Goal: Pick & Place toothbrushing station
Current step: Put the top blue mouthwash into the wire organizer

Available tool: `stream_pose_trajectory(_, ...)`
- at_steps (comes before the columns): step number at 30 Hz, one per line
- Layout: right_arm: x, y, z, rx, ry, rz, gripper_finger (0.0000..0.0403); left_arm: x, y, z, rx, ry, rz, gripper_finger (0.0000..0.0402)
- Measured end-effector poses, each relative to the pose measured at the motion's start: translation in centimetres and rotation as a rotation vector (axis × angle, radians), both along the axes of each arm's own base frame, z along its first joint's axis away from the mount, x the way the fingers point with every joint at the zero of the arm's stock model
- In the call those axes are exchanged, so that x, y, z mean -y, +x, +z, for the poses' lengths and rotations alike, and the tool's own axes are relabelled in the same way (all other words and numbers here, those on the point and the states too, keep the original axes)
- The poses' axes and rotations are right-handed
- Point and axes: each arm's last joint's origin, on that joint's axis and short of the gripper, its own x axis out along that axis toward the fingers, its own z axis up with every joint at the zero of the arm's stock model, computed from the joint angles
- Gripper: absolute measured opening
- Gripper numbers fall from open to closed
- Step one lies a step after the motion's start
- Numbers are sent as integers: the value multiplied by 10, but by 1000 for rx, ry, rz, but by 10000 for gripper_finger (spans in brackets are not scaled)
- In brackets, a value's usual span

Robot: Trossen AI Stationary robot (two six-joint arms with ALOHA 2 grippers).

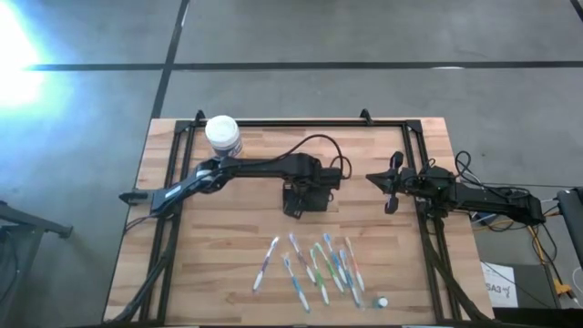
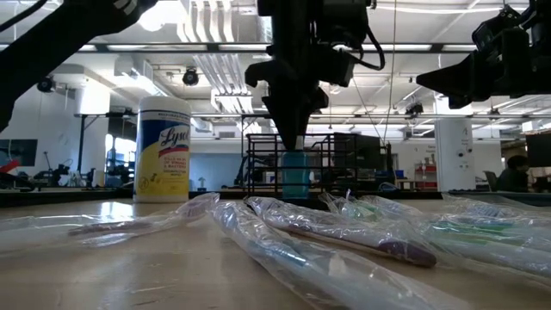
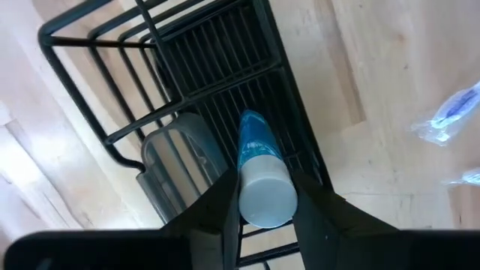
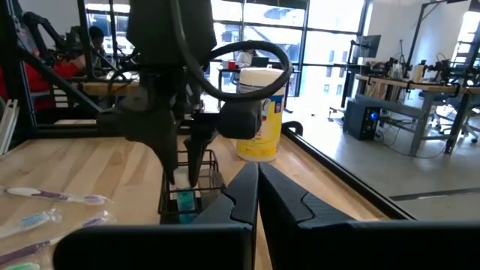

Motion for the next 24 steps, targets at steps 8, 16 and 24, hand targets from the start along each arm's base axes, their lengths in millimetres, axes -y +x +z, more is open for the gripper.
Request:
stream_pose_trajectory(8, 0, 0, 0, 0, 0, 0, 8, -6, 0, 0, 0, -4, 12, 125)
stream_pose_trajectory(16, 0, 0, 0, 0, 0, 0, 8, -6, 0, 0, 1, -7, 14, 122)
stream_pose_trajectory(24, 0, 0, 0, 0, 0, 0, 8, -6, 0, 1, 4, -7, 15, 132)
